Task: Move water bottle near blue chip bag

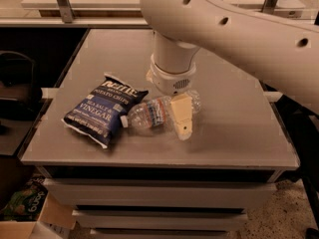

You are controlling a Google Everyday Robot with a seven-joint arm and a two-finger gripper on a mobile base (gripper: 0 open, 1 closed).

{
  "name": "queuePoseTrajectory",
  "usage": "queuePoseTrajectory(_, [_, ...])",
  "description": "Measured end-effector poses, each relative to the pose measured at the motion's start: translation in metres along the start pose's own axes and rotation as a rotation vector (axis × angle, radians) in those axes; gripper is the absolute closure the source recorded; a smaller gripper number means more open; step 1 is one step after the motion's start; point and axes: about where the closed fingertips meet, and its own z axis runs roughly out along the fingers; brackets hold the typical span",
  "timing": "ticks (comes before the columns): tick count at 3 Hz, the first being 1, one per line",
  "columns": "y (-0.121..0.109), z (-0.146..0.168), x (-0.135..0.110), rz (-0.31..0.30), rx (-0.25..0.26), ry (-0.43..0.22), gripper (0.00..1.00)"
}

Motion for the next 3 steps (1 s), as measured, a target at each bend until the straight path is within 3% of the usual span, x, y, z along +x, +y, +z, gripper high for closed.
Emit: queuePoseTrajectory(3, [-0.007, -0.038, 0.013, 0.015, 0.048, 0.011, 0.00])
